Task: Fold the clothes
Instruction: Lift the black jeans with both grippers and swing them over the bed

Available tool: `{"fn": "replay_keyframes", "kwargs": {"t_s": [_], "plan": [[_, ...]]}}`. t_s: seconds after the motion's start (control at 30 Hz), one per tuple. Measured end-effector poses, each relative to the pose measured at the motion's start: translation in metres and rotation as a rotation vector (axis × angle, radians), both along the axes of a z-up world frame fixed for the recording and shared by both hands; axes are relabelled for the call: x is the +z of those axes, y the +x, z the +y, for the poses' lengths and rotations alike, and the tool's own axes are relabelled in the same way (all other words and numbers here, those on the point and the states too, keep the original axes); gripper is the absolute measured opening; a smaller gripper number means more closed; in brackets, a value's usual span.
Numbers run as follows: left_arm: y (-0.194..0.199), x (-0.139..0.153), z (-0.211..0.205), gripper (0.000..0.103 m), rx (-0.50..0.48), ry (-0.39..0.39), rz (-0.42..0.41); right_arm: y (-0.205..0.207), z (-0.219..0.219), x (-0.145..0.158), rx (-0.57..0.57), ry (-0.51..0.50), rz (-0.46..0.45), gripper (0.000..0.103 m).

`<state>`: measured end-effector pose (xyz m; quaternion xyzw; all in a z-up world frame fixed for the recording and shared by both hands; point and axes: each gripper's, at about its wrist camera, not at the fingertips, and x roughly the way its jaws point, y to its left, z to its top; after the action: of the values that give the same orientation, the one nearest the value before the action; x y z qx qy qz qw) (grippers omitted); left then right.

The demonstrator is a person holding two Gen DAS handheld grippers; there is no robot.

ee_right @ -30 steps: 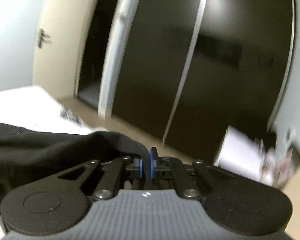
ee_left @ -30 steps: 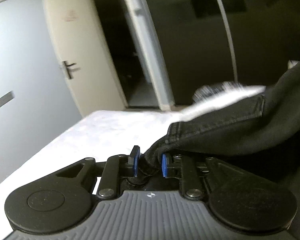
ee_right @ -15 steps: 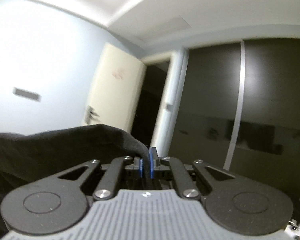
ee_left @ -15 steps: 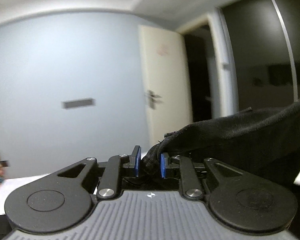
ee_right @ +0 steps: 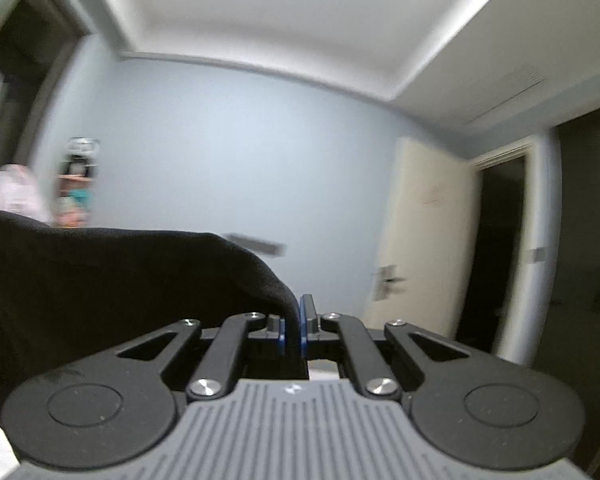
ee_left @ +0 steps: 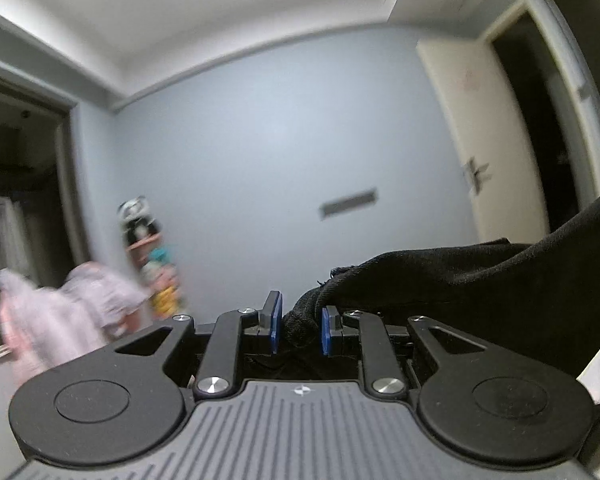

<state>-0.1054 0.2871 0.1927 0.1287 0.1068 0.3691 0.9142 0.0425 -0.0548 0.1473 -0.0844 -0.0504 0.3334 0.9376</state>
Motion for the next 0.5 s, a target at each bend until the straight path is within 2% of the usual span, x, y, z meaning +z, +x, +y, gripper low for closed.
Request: {"fn": "replay_keyframes", "kwargs": {"t_s": [0.1, 0.17, 0.23, 0.3, 0.33, 0.5], "plan": [[-0.015, -0.01, 0.014, 0.023, 0.051, -0.049, 0.085, -0.005, 0.033, -0.014, 0.113, -0.046, 0.058, 0.007], [-0.017, -0.021, 0.028, 0.023, 0.088, -0.081, 0.139, -0.01, 0.059, -0.027, 0.163, -0.087, 0.058, 0.007], [-0.014, -0.042, 0.055, 0.023, 0.127, -0.115, 0.193, -0.005, 0.085, -0.041, 0.189, -0.134, 0.049, 0.007], [-0.016, -0.064, 0.089, 0.023, 0.156, -0.184, 0.236, 0.006, 0.118, -0.055, 0.209, -0.181, 0.071, 0.008], [-0.039, -0.075, 0.104, 0.023, 0.168, -0.219, 0.256, 0.014, 0.135, -0.062, 0.218, -0.204, 0.089, 0.008], [-0.02, -0.135, 0.184, 0.023, 0.222, -0.385, 0.355, 0.056, 0.258, -0.111, 0.236, -0.35, 0.208, 0.008]]}}
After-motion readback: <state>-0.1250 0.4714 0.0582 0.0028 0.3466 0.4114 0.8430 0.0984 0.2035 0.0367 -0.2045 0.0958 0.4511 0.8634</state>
